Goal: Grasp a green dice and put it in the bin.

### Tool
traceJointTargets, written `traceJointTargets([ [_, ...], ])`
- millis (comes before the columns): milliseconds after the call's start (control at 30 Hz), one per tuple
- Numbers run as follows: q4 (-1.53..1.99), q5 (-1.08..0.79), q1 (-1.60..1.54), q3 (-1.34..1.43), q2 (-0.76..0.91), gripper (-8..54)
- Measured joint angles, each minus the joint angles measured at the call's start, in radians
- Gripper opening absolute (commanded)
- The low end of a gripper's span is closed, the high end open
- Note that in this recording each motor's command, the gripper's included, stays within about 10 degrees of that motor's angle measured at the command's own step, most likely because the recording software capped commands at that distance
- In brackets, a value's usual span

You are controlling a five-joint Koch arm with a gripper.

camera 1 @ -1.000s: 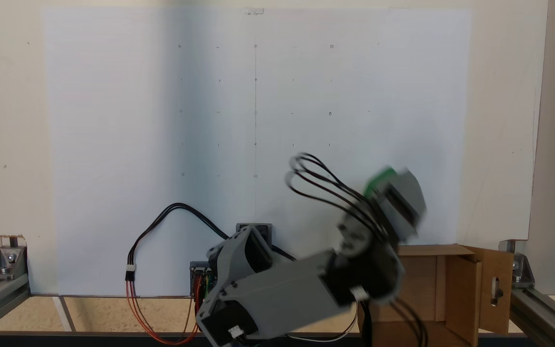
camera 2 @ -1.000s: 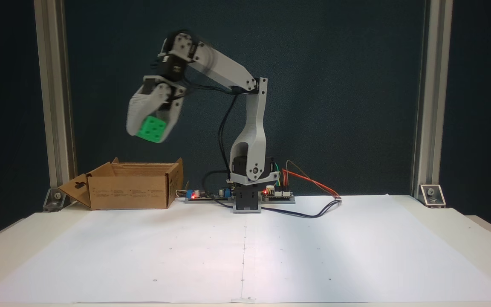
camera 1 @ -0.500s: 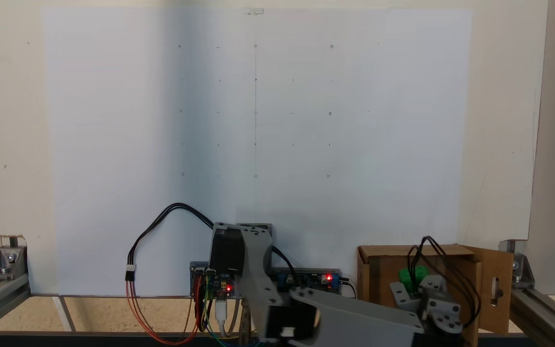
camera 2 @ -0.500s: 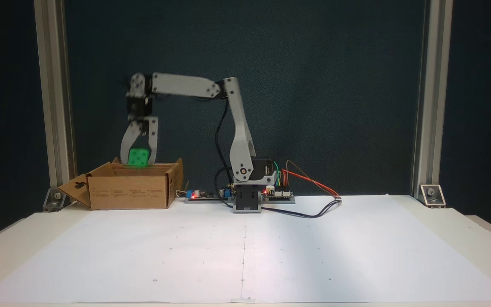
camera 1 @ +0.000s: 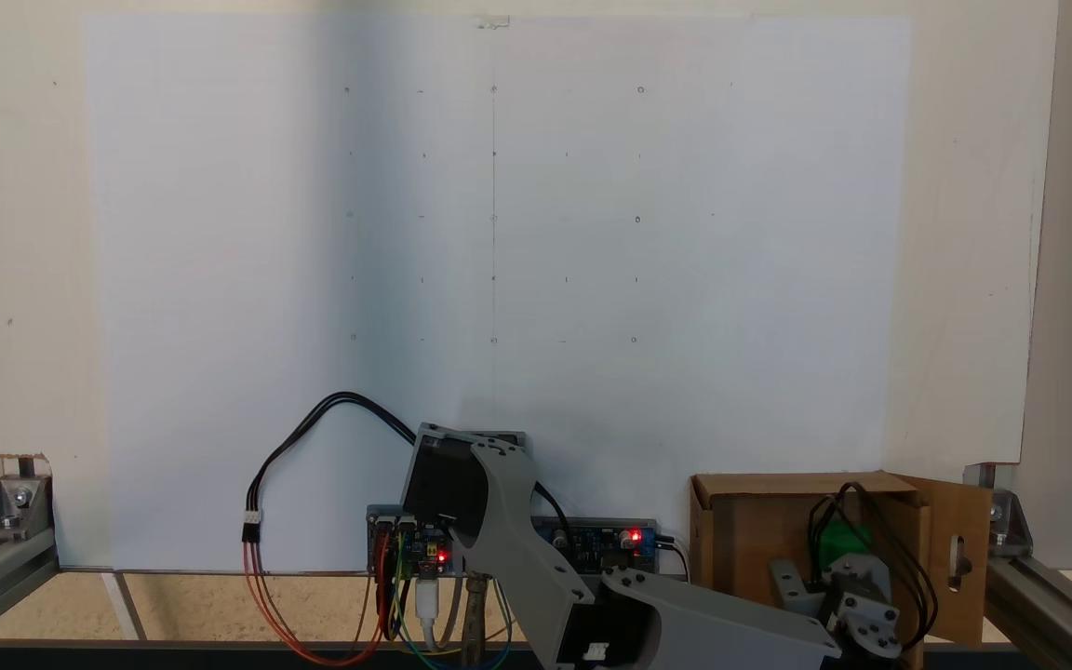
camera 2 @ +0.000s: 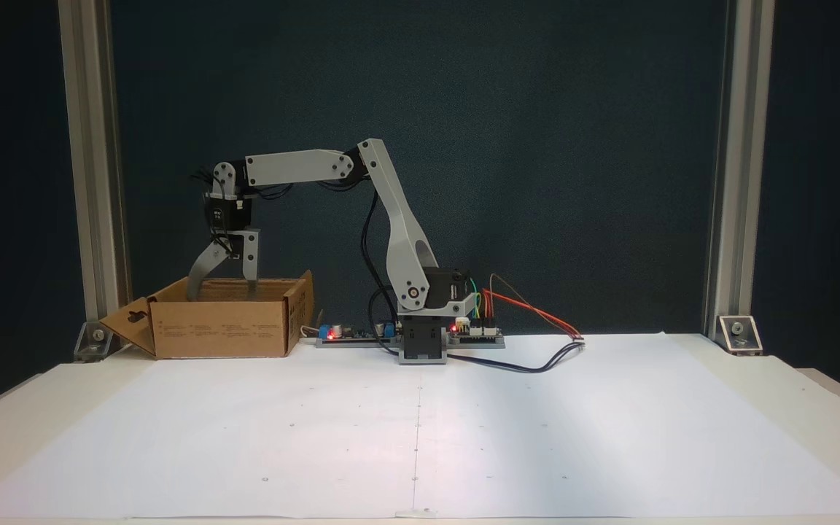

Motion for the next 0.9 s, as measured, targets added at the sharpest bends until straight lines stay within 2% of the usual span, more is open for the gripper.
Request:
traceJointTargets([
  [200, 0.003, 0.003, 0.003, 0.0, 0.021, 43.5],
  [333, 0.005, 0.124, -0.132, 0.0, 0.183, 43.6],
  [600, 0.008, 0.459, -0.652, 0.0, 0.515, 44.2],
  [900, -0.043, 0.535, -1.301, 0.02, 0.578, 44.3],
])
